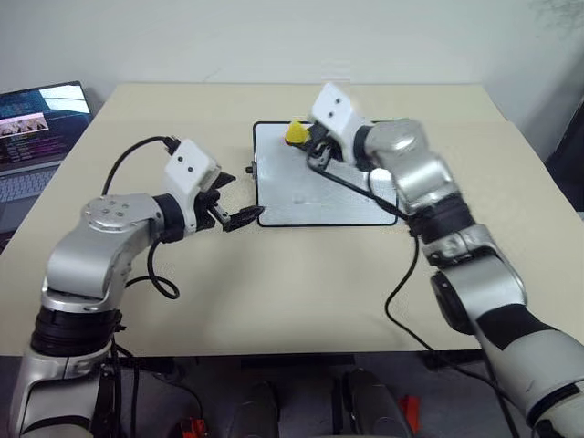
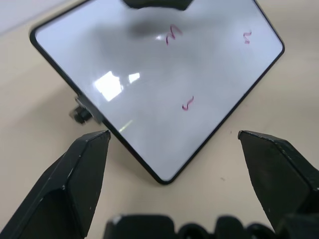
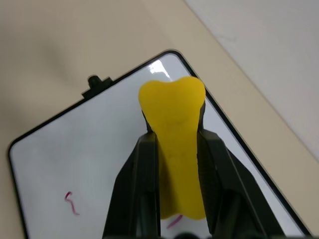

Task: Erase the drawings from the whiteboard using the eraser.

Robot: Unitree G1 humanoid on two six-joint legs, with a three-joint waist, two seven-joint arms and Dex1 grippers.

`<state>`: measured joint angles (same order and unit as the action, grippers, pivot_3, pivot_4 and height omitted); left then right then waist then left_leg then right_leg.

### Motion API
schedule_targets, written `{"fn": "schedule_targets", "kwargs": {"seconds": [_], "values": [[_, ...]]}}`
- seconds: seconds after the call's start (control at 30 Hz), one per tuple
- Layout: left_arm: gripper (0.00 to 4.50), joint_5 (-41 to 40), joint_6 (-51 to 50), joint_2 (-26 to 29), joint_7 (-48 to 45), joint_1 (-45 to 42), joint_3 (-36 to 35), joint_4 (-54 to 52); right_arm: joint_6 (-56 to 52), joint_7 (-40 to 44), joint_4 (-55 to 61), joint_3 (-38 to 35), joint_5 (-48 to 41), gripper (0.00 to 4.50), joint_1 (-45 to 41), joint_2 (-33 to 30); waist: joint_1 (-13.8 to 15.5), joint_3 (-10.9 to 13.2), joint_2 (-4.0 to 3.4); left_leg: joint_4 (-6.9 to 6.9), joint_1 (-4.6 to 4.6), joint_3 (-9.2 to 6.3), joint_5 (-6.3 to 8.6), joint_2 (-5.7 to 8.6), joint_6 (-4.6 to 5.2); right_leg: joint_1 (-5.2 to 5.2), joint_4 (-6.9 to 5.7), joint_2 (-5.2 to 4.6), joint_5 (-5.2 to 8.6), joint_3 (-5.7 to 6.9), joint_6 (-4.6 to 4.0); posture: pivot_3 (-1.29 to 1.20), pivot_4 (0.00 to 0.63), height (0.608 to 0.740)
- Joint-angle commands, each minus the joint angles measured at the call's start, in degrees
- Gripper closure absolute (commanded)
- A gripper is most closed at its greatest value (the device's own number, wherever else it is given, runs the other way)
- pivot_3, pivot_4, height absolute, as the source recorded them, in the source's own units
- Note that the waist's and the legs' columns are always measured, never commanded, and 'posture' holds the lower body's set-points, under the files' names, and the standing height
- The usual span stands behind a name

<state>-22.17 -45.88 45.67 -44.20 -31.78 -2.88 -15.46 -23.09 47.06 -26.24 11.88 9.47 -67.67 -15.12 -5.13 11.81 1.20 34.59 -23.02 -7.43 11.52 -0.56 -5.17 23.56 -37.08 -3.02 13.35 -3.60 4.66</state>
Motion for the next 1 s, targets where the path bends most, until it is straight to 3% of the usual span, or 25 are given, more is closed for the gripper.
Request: {"fn": "schedule_targets", "kwargs": {"seconds": [0.03, 0.23, 0.5, 1.0], "values": [[0.00, -0.51, 1.39, 2.88, -2.59, -1.09, -1.30, -1.59, -10.69, 6.84, 17.44, -1.34, -2.74, 3.82, 4.71, -7.88, 0.24, 0.00, 0.00, -0.03, -0.01, 0.01, 0.02, 0.00, -0.03, 0.01, 0.02, -0.01, 0.04, 0.00, -0.02, 0.00, 0.150, 0.740], [0.00, -0.03, 3.18, 5.13, -5.58, -0.44, -0.15, -0.15, -14.45, 9.43, 22.91, -1.28, -2.50, 3.82, 9.40, -20.09, 0.22, 0.01, 0.00, -0.01, 0.02, 0.13, 0.05, -0.01, -0.06, 0.01, 0.04, -0.03, 0.18, -0.04, 0.06, 0.00, 0.150, 0.740], [0.00, 0.97, 5.39, 7.62, -8.82, 0.97, -0.05, 1.77, -6.02, 12.50, 23.24, -0.74, -2.29, 3.82, 14.38, -30.73, 0.19, 0.03, 0.04, 0.03, 0.06, 0.32, 0.04, -0.03, -0.06, 0.01, 0.04, -0.03, 0.28, -0.19, 0.19, 0.00, 0.150, 0.740], [0.00, 0.48, 6.06, 10.86, -12.20, 1.24, -1.23, 2.19, -0.88, 14.73, 25.80, -2.41, -4.44, 3.82, 18.93, -36.19, 0.27, 0.05, 0.06, 0.06, 0.06, 0.35, 0.04, -0.05, -0.06, 0.00, 0.04, -0.03, 0.29, -0.21, 0.21, 0.00, 0.150, 0.740]]}}
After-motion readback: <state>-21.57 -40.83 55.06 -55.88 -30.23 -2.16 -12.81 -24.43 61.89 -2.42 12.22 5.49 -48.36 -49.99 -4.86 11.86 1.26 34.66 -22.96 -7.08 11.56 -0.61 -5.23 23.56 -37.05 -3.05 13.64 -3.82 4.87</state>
